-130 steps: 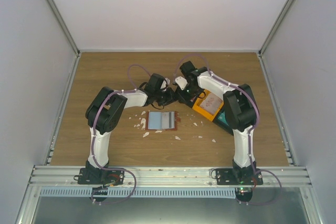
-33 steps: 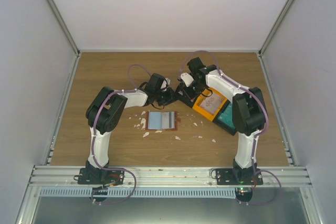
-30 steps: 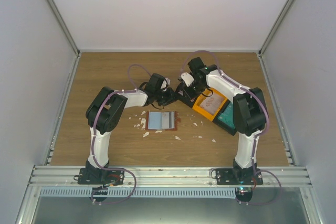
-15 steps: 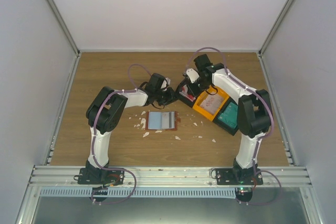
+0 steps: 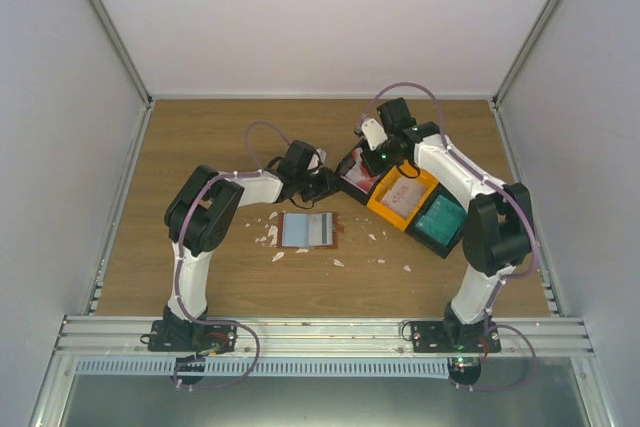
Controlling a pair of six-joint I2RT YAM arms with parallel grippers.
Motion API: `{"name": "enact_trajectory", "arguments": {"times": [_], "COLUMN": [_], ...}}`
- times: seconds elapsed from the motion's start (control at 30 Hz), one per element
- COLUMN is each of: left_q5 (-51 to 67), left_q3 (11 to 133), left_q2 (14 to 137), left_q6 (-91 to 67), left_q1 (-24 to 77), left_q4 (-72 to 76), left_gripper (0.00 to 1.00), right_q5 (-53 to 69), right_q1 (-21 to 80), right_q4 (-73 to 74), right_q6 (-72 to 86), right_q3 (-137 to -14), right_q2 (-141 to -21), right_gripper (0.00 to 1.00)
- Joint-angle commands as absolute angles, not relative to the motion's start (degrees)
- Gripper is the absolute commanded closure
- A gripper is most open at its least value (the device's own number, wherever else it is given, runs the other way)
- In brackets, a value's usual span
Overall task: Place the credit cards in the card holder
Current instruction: Pick up the credit card from the storage box.
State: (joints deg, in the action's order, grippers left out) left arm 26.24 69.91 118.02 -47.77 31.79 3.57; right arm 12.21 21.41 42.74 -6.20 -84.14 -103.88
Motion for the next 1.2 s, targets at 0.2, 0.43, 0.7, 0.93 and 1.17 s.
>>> {"name": "enact_trajectory", "arguments": {"times": [0.2,0.43,0.7,0.93,1.17], "left_q5": [16.4,16.8,26.6,34.1,42.1], "left_q3": [56.7,46.5,37.9,35.7,34.6], "left_q2": [102.9,86.8,71.4,69.0,68.4], "left_q6": [-45.8,-42.2,-40.8,-44.0,-47.5], "left_q1": [32.7,32.6,31.6,29.4,28.3], "left_q4": [10.4,13.1,16.9,17.2,23.6], "left_gripper": [0.55,0.33,0.12,0.16,0.43], "right_q5": [22.2,36.0,56.4,62.3,63.6], "right_q1": [20.8,20.8,21.5,25.1,27.4], "right_q4": [30.1,19.0,-5.6,-20.6,-22.5], "right_q6": [0.5,10.2,28.7,39.2,40.5], "right_q3": [-73.6,-62.9,-49.0,-43.6,-43.4], "right_q2": [-88.0,-80.0,-78.9,-78.5,-79.5], "right_gripper": [0.99,0.99,0.99,1.00,1.00]}}
